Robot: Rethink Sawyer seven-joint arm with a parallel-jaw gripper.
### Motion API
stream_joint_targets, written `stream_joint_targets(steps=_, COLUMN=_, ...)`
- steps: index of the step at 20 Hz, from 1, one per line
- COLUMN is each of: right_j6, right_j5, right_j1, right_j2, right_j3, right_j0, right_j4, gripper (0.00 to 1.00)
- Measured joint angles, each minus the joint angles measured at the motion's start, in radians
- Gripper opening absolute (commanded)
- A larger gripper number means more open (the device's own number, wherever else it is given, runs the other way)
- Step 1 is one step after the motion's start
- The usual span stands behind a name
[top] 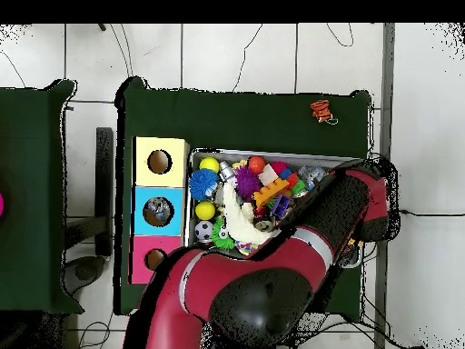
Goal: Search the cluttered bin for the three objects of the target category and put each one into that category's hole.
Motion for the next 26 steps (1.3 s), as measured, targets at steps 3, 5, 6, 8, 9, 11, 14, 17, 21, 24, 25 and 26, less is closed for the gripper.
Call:
stream_joint_targets(steps=3, right_j6=0.000, right_j5=-0.020, right_j1=-0.003, right_j2=0.005, right_j3=0.000, right_j0=-0.007, right_j4=0.000, gripper=1.00)
stream_joint_targets(steps=5, right_j6=0.000, right_j5=-0.048, right_j1=-0.009, right_j2=0.021, right_j3=0.000, right_j0=-0.020, right_j4=0.003, gripper=1.00)
stream_joint_targets(steps=6, right_j6=0.000, right_j5=-0.054, right_j1=-0.012, right_j2=0.027, right_j3=0.000, right_j0=-0.025, right_j4=0.006, gripper=1.00)
stream_joint_targets(steps=8, right_j6=0.000, right_j5=-0.078, right_j1=-0.021, right_j2=0.050, right_j3=0.001, right_j0=-0.045, right_j4=0.019, gripper=1.00)
stream_joint_targets(steps=9, right_j6=0.000, right_j5=-0.088, right_j1=-0.023, right_j2=0.059, right_j3=0.001, right_j0=-0.052, right_j4=0.023, gripper=1.00)
stream_joint_targets(steps=11, right_j6=0.000, right_j5=-0.112, right_j1=-0.027, right_j2=0.074, right_j3=0.001, right_j0=-0.067, right_j4=0.025, gripper=1.00)
stream_joint_targets(steps=14, right_j6=0.000, right_j5=-0.144, right_j1=-0.030, right_j2=0.085, right_j3=0.001, right_j0=-0.080, right_j4=0.025, gripper=1.00)
stream_joint_targets(steps=17, right_j6=0.000, right_j5=-0.161, right_j1=-0.030, right_j2=0.087, right_j3=0.001, right_j0=-0.081, right_j4=0.025, gripper=0.00)
stream_joint_targets(steps=21, right_j6=0.000, right_j5=-0.163, right_j1=-0.032, right_j2=0.087, right_j3=0.001, right_j0=-0.081, right_j4=0.025, gripper=0.00)
stream_joint_targets(steps=24, right_j6=0.000, right_j5=-0.171, right_j1=-0.033, right_j2=0.091, right_j3=0.001, right_j0=-0.081, right_j4=0.025, gripper=0.00)
stream_joint_targets(steps=25, right_j6=0.000, right_j5=-0.173, right_j1=-0.033, right_j2=0.092, right_j3=0.001, right_j0=-0.081, right_j4=0.025, gripper=0.00)
stream_joint_targets(steps=26, right_j6=0.000, right_j5=-0.174, right_j1=-0.033, right_j2=0.093, right_j3=0.001, right_j0=-0.081, right_j4=0.025, gripper=0.00)
